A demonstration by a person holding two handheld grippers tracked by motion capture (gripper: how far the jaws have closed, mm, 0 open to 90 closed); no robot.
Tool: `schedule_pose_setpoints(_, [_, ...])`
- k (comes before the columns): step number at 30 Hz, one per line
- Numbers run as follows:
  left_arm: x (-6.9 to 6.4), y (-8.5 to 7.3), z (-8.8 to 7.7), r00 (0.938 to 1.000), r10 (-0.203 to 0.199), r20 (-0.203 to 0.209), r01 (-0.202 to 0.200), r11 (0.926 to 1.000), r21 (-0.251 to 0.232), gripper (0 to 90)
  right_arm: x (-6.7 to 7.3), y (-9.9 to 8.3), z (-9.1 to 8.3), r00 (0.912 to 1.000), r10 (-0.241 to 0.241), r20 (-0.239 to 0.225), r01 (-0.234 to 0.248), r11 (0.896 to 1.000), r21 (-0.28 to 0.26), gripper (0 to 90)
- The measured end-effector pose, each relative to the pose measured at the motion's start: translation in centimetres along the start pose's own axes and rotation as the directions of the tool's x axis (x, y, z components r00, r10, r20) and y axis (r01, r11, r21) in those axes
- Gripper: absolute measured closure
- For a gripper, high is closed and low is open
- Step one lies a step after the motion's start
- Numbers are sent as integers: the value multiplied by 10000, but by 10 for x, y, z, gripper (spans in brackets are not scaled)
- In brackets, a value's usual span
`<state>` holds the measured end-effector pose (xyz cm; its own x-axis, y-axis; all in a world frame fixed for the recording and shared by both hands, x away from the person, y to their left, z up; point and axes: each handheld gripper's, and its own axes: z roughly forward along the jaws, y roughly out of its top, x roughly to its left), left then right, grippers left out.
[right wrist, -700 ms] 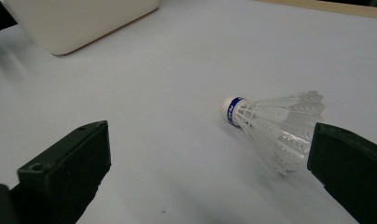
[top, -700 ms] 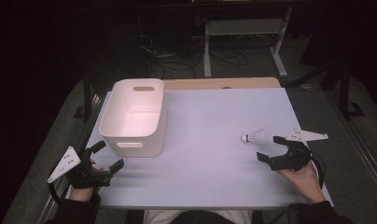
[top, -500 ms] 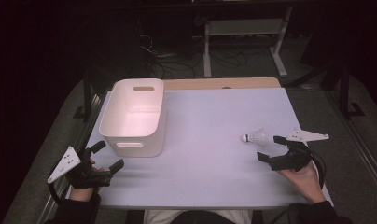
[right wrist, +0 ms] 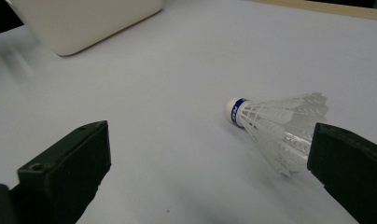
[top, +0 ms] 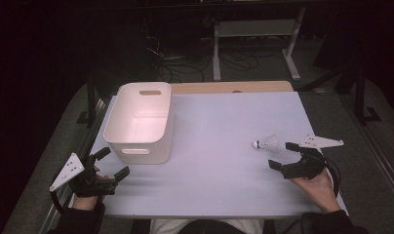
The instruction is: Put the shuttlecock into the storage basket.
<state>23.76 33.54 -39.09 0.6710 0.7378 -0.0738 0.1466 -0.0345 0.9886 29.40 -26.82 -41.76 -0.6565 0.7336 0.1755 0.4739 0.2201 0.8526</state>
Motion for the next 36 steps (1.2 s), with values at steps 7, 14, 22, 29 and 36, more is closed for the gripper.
schedule_pose_setpoints(7, [0, 0, 0, 10000, -10, 7, 10, 10000, 17, 0, 1, 1, 0, 10000, -49, -46, 49, 10000, 48, 0])
schedule_pose_setpoints(14, [0, 0, 0, 10000, -12, 10, 12, 10000, 21, 0, 3, 1, 2, 9998, -169, -74, 170, 9997, 165, 0])
schedule_pose_setpoints(22, [0, 0, 1, 10000, -51, 5, 51, 10000, 28, 0, 5, 6, 6, 9991, -373, -180, 379, 9988, 297, 0])
schedule_pose_setpoints(29, [0, 0, 0, 10000, -46, 2, 46, 10000, 20, 0, 10, 13, 9, 9977, -577, -342, 590, 9975, 391, 0])
schedule_pose_setpoints(36, [0, 0, 0, 10000, -26, 20, 26, 10000, 22, 0, 11, 16, 13, 9966, -634, -529, 664, 9962, 571, 17])
